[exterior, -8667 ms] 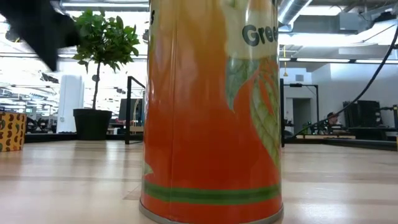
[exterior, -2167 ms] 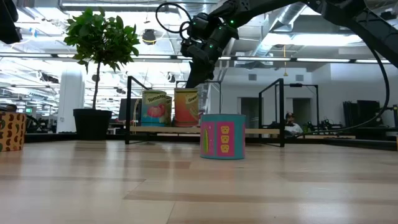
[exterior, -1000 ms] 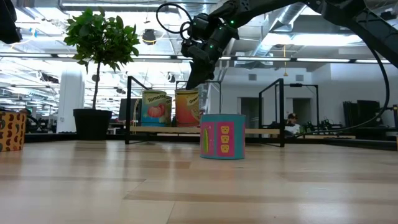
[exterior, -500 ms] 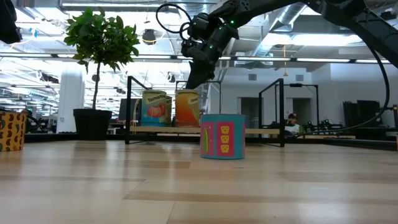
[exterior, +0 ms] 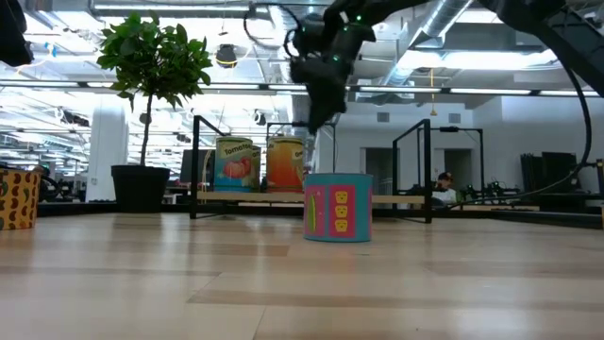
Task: Pick and place cans onto a shelf
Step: Put the canned green beans on the shelf
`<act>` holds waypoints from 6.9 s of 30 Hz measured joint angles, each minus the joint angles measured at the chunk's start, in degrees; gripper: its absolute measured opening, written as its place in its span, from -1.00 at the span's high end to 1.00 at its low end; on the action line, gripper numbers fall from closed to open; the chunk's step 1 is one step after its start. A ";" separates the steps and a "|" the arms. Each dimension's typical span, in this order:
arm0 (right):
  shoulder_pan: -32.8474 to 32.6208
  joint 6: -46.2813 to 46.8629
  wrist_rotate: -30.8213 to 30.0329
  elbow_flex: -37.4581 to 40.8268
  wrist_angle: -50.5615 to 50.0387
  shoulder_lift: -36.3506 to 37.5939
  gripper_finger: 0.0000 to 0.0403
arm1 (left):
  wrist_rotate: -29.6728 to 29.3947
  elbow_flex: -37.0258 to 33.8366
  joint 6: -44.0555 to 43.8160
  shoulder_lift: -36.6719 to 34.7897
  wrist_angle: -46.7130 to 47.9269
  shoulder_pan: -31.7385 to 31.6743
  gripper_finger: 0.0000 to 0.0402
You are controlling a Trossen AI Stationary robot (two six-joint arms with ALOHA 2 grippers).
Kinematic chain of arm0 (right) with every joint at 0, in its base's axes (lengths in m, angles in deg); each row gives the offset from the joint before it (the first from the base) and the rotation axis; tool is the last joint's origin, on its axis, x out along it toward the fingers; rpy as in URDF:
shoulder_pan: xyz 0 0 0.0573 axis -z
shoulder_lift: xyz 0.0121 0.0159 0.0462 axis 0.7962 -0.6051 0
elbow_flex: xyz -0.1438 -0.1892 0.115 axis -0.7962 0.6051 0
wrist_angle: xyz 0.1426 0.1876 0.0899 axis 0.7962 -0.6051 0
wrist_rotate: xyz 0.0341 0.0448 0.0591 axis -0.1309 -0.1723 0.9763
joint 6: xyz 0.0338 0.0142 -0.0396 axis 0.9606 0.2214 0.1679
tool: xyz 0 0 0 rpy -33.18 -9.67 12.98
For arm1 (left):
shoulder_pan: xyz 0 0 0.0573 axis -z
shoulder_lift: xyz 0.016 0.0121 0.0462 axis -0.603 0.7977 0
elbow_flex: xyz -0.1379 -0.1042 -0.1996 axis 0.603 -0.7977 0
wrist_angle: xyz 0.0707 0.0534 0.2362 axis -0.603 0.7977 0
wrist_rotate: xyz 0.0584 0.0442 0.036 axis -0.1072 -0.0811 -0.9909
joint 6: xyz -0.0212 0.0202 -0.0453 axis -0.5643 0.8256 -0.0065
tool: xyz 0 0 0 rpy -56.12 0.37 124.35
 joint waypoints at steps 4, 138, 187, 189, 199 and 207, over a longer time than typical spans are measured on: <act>0.06 -0.46 -1.58 0.06 -4.00 -2.73 0.43 | -0.02 0.00 0.90 0.00 0.00 -0.01 0.68; -4.14 3.52 -3.57 0.67 7.63 -2.65 0.50 | -0.02 -0.04 6.48 0.02 0.07 -0.06 0.68; -2.64 3.36 -6.70 0.04 -0.99 -2.58 0.84 | -1.57 -0.04 6.72 0.02 0.05 -0.03 0.68; -2.67 3.38 -6.70 0.04 -0.66 -2.58 0.86 | -1.57 -0.04 6.68 0.02 0.04 -0.03 0.68; -2.62 3.42 -6.67 0.04 -0.20 -2.58 0.88 | -1.56 -0.04 6.68 0.02 0.04 -0.03 0.68; -2.70 3.55 -5.28 0.04 1.07 -2.58 0.86 | -1.55 -0.04 6.68 0.02 0.04 -0.03 0.68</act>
